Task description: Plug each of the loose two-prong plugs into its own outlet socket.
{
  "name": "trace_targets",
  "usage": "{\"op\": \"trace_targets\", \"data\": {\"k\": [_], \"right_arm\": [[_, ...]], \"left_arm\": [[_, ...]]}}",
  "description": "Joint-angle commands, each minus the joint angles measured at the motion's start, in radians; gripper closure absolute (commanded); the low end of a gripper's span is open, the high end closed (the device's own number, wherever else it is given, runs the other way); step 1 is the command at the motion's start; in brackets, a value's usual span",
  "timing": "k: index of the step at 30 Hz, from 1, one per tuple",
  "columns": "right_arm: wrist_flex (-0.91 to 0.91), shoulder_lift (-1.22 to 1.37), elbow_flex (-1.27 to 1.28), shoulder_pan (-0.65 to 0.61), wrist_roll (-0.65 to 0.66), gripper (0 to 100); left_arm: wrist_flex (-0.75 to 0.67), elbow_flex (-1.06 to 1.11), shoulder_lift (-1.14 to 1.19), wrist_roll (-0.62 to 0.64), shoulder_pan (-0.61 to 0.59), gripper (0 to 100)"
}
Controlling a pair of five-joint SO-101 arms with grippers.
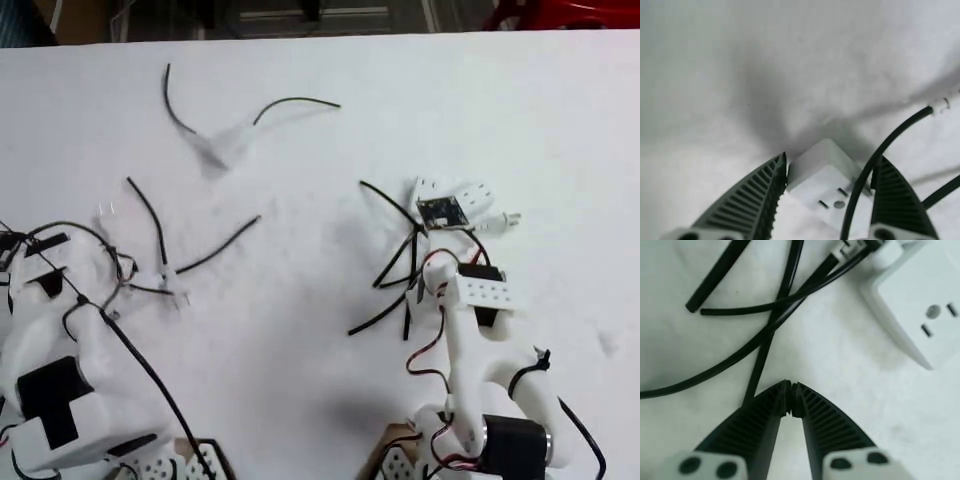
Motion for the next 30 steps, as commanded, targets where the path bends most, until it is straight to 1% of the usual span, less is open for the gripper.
{"op": "trace_targets", "data": {"k": [1, 2, 4, 6, 12, 15, 19, 21, 23, 25, 26, 30], "right_arm": [[-0.005, 0.001, -0.003, -0.004, 0.008, 97.4], [-0.005, 0.001, -0.003, -0.004, 0.008, 97.4], [-0.005, 0.001, -0.003, -0.004, 0.008, 97.4], [-0.005, 0.001, -0.003, -0.004, 0.008, 97.4], [-0.005, 0.001, -0.003, -0.004, 0.008, 97.4], [-0.005, 0.001, -0.003, -0.004, 0.008, 97.4], [-0.005, 0.001, -0.003, -0.004, 0.008, 97.4], [-0.007, 0.001, -0.003, -0.004, 0.008, 97.4], [-0.007, 0.001, -0.003, -0.004, 0.008, 97.4], [-0.007, 0.001, -0.003, -0.004, 0.008, 97.4], [-0.007, 0.001, -0.003, -0.004, 0.008, 97.4], [-0.007, 0.001, -0.003, -0.004, 0.008, 97.4]], "left_arm": [[-0.003, 0.000, -0.013, -0.002, 0.018, 74], [-0.005, 0.000, -0.013, -0.025, 0.018, 74], [-0.009, -0.005, -0.013, -0.121, 0.018, 74], [-0.015, -0.008, -0.015, -0.247, 0.016, 74], [-0.132, -0.008, -0.016, -0.624, -0.027, 74], [-0.175, -0.008, -0.019, -0.804, -0.028, 74], [-0.172, -0.052, -0.021, -1.094, -0.028, 74], [-0.167, -0.087, -0.022, -1.191, -0.031, 74], [-0.109, -0.133, -0.022, -1.183, -0.033, 74], [0.011, -0.190, -0.027, -1.106, -0.033, 74], [0.069, -0.218, -0.036, -1.042, -0.033, 74], [0.275, -0.311, -0.134, -0.712, -0.058, 73]]}}
